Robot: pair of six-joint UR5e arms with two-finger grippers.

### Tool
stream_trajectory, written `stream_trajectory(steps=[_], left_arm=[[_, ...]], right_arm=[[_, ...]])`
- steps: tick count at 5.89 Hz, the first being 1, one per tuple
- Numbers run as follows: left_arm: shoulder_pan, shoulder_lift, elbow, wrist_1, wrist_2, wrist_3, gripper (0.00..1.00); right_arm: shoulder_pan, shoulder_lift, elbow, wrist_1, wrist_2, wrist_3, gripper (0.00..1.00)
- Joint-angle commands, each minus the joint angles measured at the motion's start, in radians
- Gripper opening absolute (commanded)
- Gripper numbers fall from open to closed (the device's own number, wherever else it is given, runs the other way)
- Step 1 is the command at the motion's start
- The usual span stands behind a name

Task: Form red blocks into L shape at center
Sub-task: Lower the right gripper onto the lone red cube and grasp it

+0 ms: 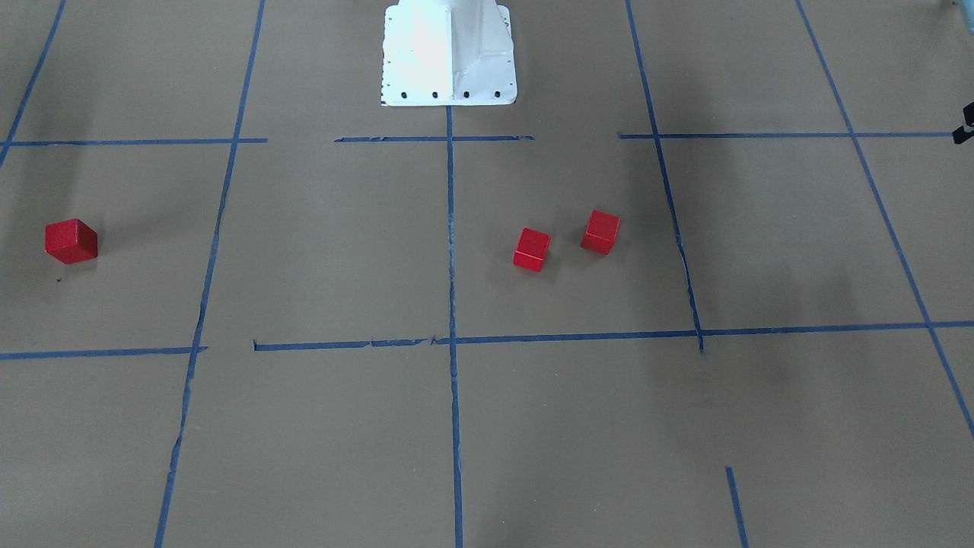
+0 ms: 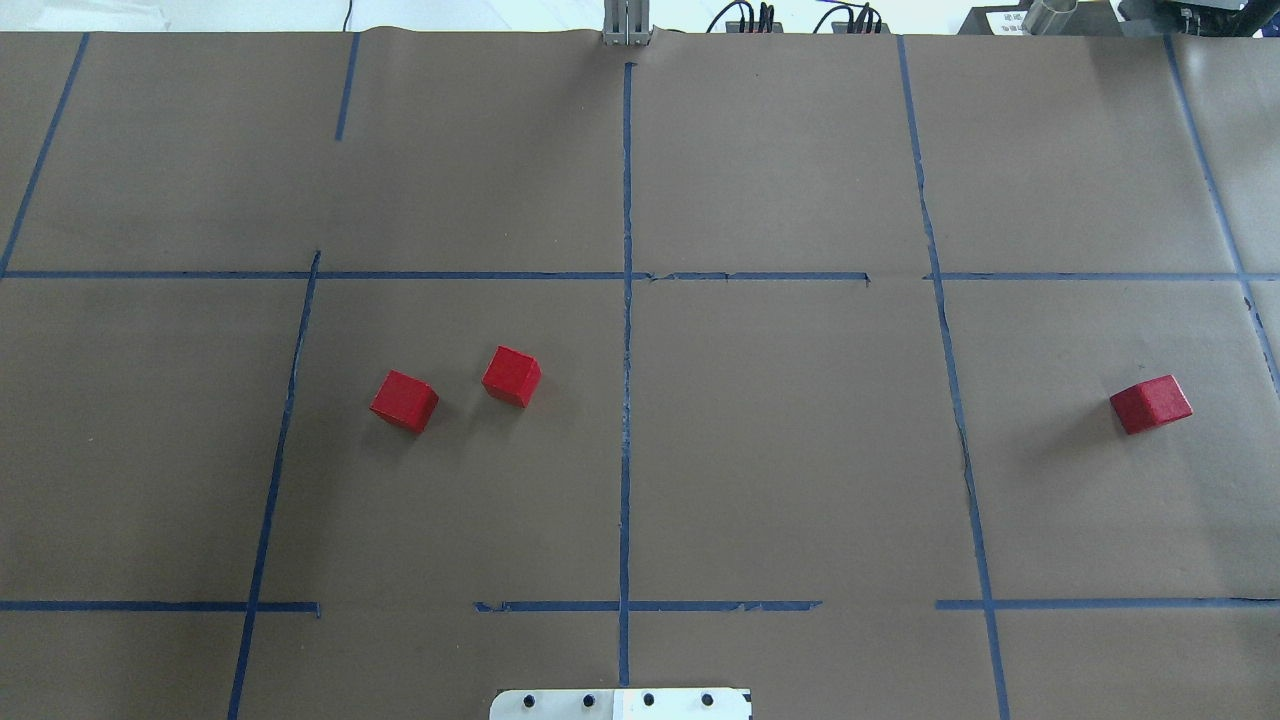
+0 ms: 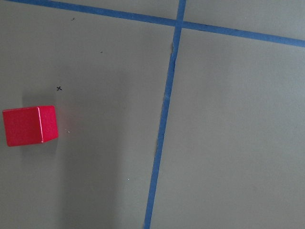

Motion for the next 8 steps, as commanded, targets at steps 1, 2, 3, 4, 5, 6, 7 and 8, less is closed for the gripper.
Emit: stream_trajectory(steps=[1, 2, 3, 4, 5, 6, 7, 8], left_arm=[[-0.002, 0.000, -0.011, 0.002, 0.000, 0.003, 1.00], [0.000, 0.000, -0.011, 0.005, 0.002, 0.003, 1.00], [0.000, 0.000, -0.012, 0.005, 0.002, 0.002, 1.00], [0.000, 0.000, -0.012, 0.005, 0.002, 0.002, 1.00], [-0.002, 0.000, -0.012, 0.005, 0.000, 0.002, 1.00], [-0.002, 0.000, -0.012, 0.005, 0.000, 0.002, 1.00], [-0.002, 0.000, -0.012, 0.005, 0.000, 0.002, 1.00], [0.000, 0.000, -0.012, 0.005, 0.000, 0.002, 1.00]], right_arm=[[-0.005, 0.008, 0.000, 0.000, 0.001, -0.001, 1.00], [-0.073, 0.017, 0.015, 0.032, 0.001, 0.013, 1.00], [-0.172, 0.035, 0.015, 0.122, 0.001, 0.162, 1.00], [-0.293, 0.043, 0.008, 0.267, -0.010, 0.350, 1.00], [-0.364, 0.072, -0.041, 0.375, -0.051, 0.460, 1.00], [-0.405, 0.109, -0.107, 0.450, -0.058, 0.522, 1.00], [-0.446, 0.130, -0.124, 0.459, -0.071, 0.544, 1.00], [-0.480, 0.132, -0.124, 0.459, -0.093, 0.555, 1.00]])
